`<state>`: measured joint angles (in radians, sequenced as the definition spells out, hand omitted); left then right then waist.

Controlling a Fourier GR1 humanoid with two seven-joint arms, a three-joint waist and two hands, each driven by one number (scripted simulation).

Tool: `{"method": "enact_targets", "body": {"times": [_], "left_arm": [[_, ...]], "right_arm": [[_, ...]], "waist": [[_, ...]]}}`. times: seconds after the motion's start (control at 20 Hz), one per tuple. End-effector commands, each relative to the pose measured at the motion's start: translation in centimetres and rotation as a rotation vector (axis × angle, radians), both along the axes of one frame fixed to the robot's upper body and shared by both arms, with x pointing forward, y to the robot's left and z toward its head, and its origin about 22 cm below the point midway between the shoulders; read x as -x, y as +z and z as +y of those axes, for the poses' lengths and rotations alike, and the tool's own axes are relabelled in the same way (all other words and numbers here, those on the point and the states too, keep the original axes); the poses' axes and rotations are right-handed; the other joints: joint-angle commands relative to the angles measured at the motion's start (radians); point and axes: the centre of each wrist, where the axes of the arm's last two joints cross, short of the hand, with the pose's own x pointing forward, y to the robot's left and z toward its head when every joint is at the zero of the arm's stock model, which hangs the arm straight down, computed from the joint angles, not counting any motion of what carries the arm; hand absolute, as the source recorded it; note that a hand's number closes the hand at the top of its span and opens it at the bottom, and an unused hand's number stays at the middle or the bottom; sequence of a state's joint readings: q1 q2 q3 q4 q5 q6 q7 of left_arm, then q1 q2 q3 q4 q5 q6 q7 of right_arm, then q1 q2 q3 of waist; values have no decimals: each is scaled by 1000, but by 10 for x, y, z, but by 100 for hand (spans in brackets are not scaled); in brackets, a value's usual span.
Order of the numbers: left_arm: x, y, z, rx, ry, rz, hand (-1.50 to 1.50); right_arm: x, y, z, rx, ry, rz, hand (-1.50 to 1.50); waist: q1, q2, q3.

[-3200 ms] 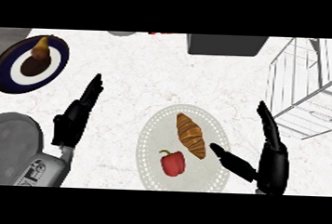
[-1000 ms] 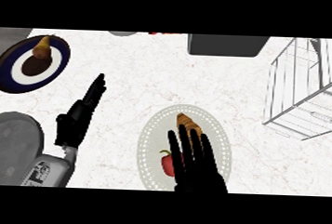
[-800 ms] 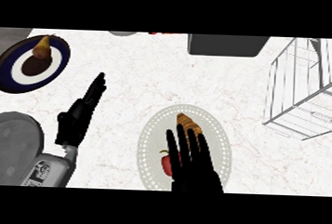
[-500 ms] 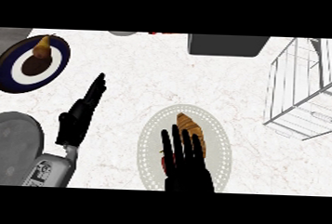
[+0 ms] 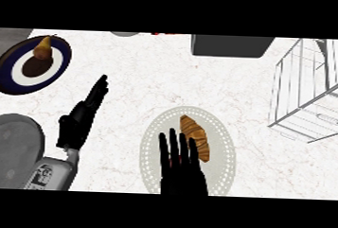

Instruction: Pick the bell pepper from the placemat and place it in the tiered shelf

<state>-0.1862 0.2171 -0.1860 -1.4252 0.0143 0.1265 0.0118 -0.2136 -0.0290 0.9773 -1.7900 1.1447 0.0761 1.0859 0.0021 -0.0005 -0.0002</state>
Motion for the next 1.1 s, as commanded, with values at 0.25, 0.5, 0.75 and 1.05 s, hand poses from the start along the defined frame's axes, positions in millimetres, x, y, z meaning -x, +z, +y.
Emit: {"method": "enact_targets", "body": {"times": [0.25, 0.5, 0.75, 1.05], "left_arm": [[9, 2, -3, 3, -8, 10, 0], [14, -8, -3, -9, 7, 3, 0], [7, -9, 0, 1, 13, -5, 0], [11, 0, -1, 1, -11, -6, 0]], "right_arm": [[13, -15, 8, 34, -92, 60, -150], [-17, -36, 5, 56, -113, 65, -150], [-15, -41, 12, 66, -135, 64, -150], [-31, -53, -6, 55, -134, 57, -150]], "waist": [[-1, -2, 0], [0, 0, 0], [2, 1, 0], [-1, 0, 0]]}}
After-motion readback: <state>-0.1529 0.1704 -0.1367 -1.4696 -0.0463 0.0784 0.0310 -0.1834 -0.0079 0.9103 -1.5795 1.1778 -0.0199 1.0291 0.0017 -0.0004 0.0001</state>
